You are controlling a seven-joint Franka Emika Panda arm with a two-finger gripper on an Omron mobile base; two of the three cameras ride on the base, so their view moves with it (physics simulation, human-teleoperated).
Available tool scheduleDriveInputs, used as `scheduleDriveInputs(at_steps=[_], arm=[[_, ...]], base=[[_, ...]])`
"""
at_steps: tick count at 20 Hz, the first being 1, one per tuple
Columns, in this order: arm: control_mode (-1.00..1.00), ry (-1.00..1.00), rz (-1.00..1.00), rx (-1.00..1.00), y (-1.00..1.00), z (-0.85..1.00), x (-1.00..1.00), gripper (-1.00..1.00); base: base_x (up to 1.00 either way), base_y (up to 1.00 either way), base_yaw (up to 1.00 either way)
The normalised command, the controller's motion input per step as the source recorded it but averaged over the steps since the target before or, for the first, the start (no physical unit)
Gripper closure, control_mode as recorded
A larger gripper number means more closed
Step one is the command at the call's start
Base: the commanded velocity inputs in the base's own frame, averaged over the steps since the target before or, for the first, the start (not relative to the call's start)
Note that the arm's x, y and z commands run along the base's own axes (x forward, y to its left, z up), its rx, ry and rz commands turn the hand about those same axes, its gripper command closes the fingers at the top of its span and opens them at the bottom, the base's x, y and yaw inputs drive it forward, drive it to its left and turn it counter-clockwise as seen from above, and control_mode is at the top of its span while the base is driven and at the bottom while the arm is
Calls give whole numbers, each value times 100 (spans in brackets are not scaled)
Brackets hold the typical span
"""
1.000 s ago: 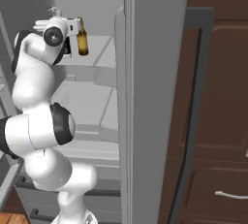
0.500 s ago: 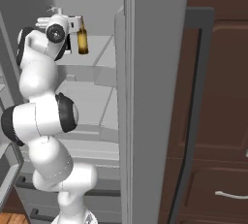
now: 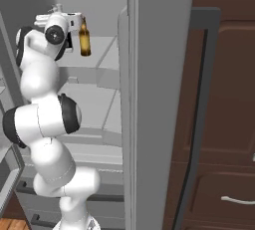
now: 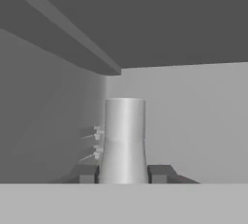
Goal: Place the beer and liquor on the top shelf of the fridge to keep them out of children's reach, and place the mushroom on lower shelves for easy access.
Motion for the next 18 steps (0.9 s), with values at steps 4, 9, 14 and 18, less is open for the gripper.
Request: scheduleDriveInputs(at_steps=[4, 9, 14, 18], arm=[[-100, -7, 0, 0, 0, 1, 0, -100], [-100, -1, 0, 0, 0, 0, 0, -100], [-100, 0, 0, 0, 0, 12, 0, -100], [-100, 0, 0, 0, -1, 39, -34, -100]], base=[[0, 0, 0], [0, 0, 0], [0, 0, 0], [0, 0, 0]])
